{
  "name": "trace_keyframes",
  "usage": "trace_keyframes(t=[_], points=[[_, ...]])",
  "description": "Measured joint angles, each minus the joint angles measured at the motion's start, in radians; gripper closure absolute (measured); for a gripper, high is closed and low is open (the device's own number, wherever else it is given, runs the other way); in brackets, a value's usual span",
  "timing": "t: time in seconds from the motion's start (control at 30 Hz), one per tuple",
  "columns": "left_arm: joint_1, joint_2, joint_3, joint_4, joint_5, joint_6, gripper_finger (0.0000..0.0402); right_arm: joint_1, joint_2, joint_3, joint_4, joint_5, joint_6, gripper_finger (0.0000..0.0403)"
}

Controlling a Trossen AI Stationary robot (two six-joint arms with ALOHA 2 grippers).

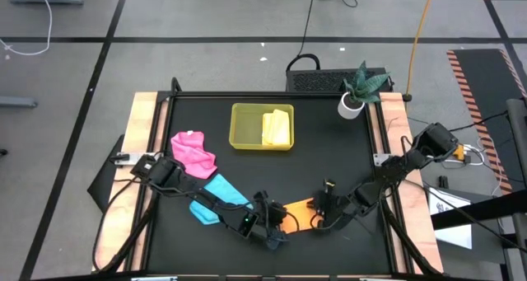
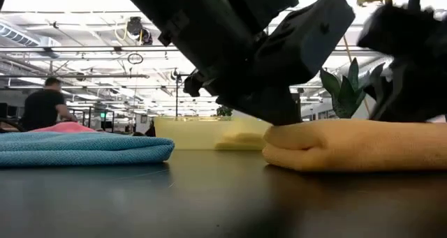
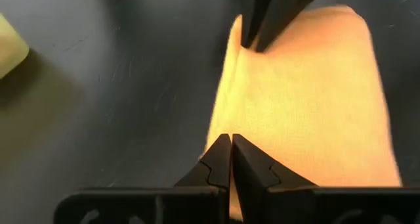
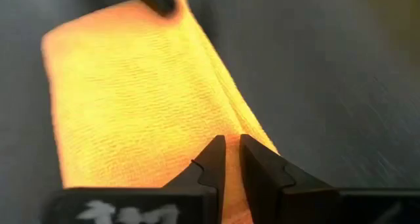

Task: Fold microfiber towels
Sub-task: Fold the orange microfiber cloth

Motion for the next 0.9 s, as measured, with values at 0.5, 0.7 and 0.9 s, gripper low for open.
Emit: trace_keyframes(t=[0.5, 0.7, 0.9], points=[[-0.018, -0.033, 0.0, 0.042, -0.029, 0.021, 0.0383, 0.041, -0.089, -0.069, 0.174, 0.123, -0.035, 0.04], [0.009, -0.006, -0.019, 0.022, 0.004, -0.019, 0.0383, 0.041, -0.048, -0.087, 0.189, 0.072, 0.004, 0.0399], [0.013, -0.006, -0.075, 0.019, 0.052, -0.081, 0.0383, 0.043, -0.029, -0.161, 0.209, 0.049, 0.091, 0.0399]])
